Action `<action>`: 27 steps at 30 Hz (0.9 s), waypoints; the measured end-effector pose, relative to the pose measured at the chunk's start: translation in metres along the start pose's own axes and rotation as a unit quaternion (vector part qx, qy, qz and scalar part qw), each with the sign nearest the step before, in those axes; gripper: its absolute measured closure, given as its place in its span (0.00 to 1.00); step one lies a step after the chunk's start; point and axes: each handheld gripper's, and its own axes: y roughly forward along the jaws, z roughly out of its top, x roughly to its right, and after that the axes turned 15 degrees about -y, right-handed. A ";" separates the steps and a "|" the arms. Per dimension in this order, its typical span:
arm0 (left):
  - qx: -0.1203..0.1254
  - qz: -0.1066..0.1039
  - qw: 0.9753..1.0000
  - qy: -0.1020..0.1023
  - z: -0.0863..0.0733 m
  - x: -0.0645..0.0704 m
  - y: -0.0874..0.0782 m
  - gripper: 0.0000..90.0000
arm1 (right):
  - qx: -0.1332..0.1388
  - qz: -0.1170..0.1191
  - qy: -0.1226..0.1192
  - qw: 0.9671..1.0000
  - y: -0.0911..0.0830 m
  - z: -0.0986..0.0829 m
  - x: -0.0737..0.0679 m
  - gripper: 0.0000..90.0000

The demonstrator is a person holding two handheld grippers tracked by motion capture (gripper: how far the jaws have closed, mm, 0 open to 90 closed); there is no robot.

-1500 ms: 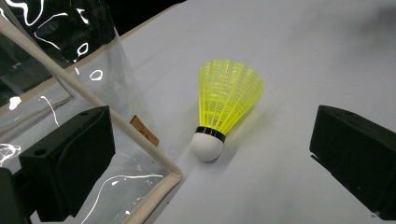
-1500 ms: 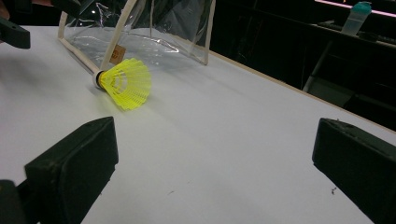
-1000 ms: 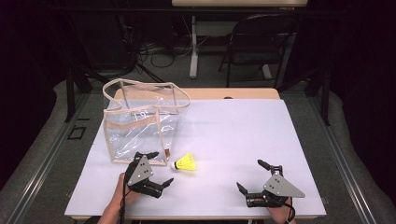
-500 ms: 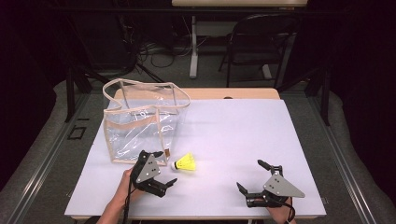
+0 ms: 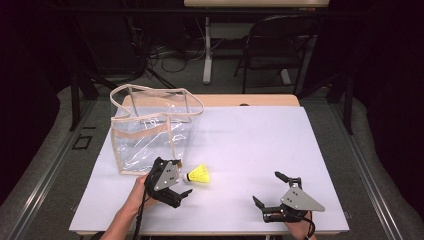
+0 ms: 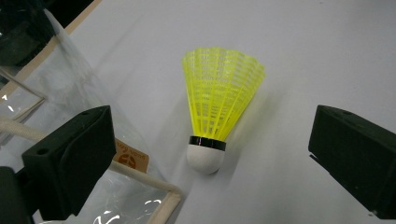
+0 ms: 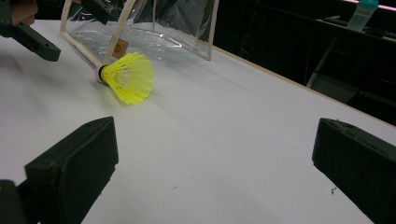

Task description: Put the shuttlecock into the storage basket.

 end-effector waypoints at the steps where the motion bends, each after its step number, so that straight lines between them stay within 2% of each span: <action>1: -0.004 -0.002 1.000 0.003 0.001 0.000 0.001 0.02 | 0.000 0.000 0.000 1.000 0.000 0.000 0.000 0.00; 8: -0.020 0.000 1.000 0.010 0.005 -0.002 0.004 0.08 | -0.001 -0.001 0.000 1.000 0.000 0.000 0.000 0.00; 12: -0.047 0.001 0.999 0.016 0.007 -0.006 0.008 0.16 | -0.002 0.001 -0.001 1.000 0.001 0.000 0.000 0.00; 14: -0.058 0.001 0.998 0.015 0.008 -0.007 0.010 0.16 | -0.002 0.001 -0.001 1.000 0.001 0.000 0.000 0.00; 21: -0.109 -0.023 0.993 0.024 0.010 -0.011 0.021 0.23 | -0.004 0.002 0.000 1.000 0.001 0.000 0.000 0.00; 27: -0.132 -0.035 0.990 0.030 0.012 -0.014 0.027 0.33 | -0.004 0.003 0.000 1.000 0.001 0.000 0.000 0.00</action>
